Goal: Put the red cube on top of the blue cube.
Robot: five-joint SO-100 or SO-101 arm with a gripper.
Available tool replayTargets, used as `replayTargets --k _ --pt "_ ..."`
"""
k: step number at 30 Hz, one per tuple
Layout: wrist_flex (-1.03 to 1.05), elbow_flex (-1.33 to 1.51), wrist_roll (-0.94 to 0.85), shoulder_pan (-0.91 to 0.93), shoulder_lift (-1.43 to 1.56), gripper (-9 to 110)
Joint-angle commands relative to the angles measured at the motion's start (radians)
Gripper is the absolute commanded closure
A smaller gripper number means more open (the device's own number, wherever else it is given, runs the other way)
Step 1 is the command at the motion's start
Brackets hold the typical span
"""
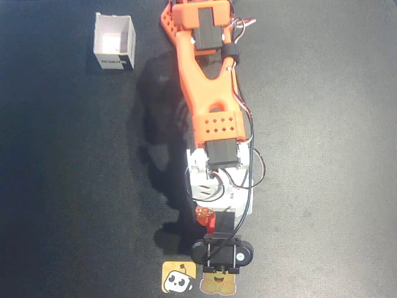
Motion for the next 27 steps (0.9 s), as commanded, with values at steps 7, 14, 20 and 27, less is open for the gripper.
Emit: replayTargets --k 7,14,20,27 --pt "-0.011 -0.061 -0.008 -0.012 0.002 87" --pt "-0.009 -0.057 -0.018 -0.012 0.002 87" --pt "-0.005 -0.057 -0.021 -0.012 0.002 87" --pt "0.000 -0.064 -0.021 -0.012 0.003 86"
